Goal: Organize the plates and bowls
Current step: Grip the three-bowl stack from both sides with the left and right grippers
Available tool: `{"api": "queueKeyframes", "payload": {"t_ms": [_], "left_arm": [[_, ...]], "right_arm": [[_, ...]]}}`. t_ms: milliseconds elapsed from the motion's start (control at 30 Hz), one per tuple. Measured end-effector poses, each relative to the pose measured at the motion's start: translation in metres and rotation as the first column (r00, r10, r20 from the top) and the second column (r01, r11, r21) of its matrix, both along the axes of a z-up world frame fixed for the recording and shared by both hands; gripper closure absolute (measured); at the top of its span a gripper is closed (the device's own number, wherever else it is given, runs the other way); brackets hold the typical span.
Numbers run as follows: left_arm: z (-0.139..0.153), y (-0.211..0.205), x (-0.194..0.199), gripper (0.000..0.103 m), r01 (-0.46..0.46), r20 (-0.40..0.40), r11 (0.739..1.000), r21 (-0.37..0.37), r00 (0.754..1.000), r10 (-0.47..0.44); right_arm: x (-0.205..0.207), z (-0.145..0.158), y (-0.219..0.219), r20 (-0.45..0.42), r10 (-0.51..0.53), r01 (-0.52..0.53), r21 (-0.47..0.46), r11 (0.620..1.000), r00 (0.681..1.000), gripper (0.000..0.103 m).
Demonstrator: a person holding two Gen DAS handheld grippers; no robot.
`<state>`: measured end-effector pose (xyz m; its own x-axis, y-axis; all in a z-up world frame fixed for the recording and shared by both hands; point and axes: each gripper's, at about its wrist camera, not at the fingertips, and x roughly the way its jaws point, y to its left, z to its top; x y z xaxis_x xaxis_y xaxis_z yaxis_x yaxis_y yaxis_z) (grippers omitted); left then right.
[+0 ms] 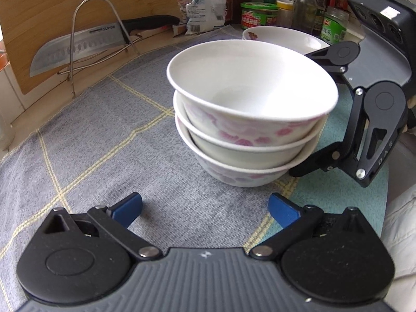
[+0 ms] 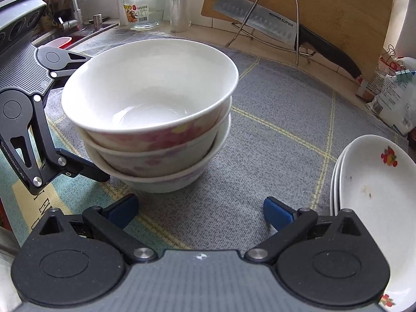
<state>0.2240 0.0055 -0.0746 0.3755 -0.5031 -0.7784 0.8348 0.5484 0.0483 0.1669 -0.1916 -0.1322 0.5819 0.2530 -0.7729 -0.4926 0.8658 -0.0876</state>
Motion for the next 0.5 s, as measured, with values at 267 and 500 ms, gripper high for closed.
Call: {"api": "queueKeyframes", "payload": {"t_ms": [267, 500], "left_arm": [[-0.003, -0.009, 0.013, 0.0, 0.189, 0.0, 0.981, -0.034, 0.982, -0.189], [-0.002, -0.016, 0.019, 0.0, 0.263, -0.001, 0.964, -0.028, 0.965, -0.263]], "right_arm": [[0.002, 0.002, 0.003, -0.015, -0.033, 0.033, -0.006, 0.999, 0.999, 0.0], [0.006, 0.003, 0.006, -0.032, -0.032, 0.031, -0.02, 0.999, 0.999, 0.0]]}}
